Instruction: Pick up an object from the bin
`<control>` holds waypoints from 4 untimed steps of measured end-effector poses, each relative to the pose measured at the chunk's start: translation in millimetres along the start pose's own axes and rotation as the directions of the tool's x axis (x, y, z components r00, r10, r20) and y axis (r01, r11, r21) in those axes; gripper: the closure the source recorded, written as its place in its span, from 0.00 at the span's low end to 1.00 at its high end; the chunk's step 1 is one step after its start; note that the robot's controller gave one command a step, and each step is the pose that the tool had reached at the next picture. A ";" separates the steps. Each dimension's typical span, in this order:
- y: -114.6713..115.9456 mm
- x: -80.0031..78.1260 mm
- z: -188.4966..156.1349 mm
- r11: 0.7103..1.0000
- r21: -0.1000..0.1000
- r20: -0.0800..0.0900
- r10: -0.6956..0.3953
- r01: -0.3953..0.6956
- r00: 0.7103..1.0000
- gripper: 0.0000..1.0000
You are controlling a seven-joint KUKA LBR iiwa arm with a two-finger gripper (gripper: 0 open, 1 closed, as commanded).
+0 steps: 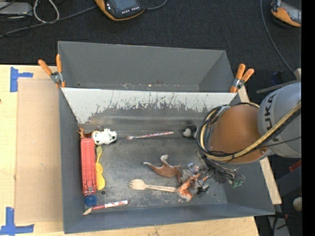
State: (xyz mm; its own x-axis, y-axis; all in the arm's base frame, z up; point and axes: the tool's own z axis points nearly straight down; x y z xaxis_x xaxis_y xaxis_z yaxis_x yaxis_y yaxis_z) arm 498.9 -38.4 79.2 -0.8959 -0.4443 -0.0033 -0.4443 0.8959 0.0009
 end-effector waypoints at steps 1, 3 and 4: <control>1.4 1.2 -68.0 1.000 -0.004 -0.005 0.007 -0.007 1.000 1.00; 0.8 -30.1 -77.4 1.000 -0.009 -0.011 -0.007 0.007 1.000 1.00; 6.8 -97.3 -156.2 0.999 -0.008 -0.006 -0.051 0.051 0.999 1.00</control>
Offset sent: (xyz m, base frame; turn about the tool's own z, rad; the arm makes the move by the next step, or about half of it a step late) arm 0.0579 0.0246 -0.0092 -0.0738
